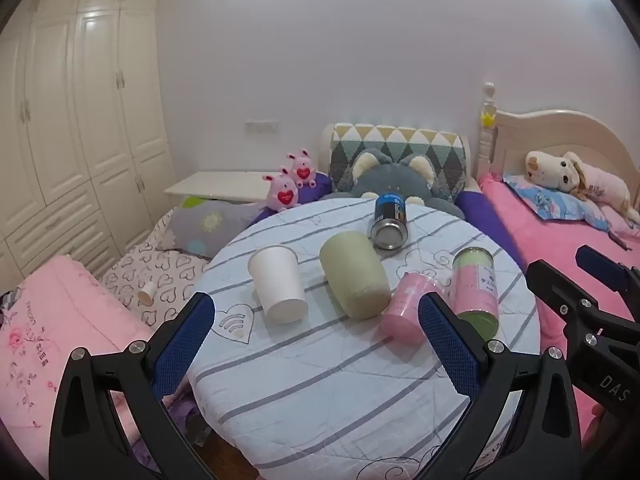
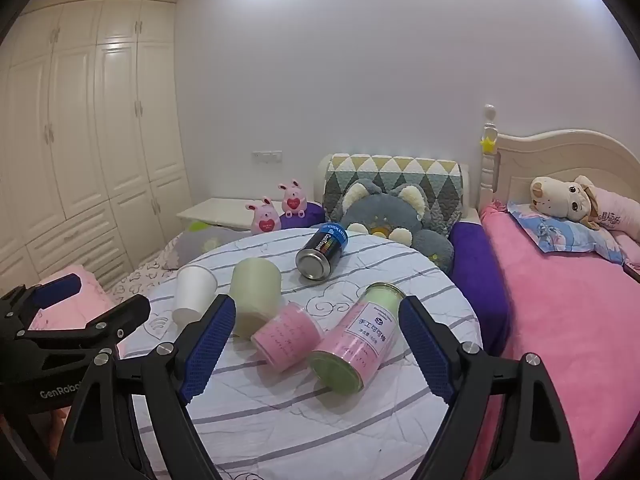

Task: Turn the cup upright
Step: 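Move the right tool toward the pink-and-green cookie canister lying on its side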

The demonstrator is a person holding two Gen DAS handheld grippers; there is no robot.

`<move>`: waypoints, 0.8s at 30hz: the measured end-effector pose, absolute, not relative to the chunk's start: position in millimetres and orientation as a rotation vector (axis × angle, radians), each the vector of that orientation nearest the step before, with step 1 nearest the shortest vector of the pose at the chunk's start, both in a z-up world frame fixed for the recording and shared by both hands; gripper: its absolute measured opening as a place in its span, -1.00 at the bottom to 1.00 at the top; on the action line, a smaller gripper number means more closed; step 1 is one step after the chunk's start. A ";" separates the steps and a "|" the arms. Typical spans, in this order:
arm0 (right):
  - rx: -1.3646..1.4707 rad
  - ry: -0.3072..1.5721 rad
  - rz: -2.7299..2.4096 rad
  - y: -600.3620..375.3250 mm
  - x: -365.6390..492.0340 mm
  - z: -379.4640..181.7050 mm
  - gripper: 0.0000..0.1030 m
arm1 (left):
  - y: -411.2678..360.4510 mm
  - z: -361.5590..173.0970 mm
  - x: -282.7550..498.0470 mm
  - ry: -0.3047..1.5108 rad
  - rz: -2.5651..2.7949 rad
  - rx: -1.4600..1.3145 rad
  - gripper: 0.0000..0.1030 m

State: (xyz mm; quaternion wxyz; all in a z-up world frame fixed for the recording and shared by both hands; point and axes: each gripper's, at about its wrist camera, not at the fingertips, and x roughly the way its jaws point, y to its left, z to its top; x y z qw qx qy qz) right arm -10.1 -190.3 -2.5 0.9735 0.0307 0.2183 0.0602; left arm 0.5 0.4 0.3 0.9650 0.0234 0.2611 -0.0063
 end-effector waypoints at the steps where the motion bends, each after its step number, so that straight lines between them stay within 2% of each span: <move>1: 0.066 0.430 0.124 -190.2 -10.7 -2.0 0.66 | 0.8 0.4 1.3 0.526 -0.009 0.046 1.00; 24: 0.080 0.421 0.111 -186.1 -22.2 13.2 0.66 | -1.1 19.0 -19.9 0.466 -0.009 0.058 1.00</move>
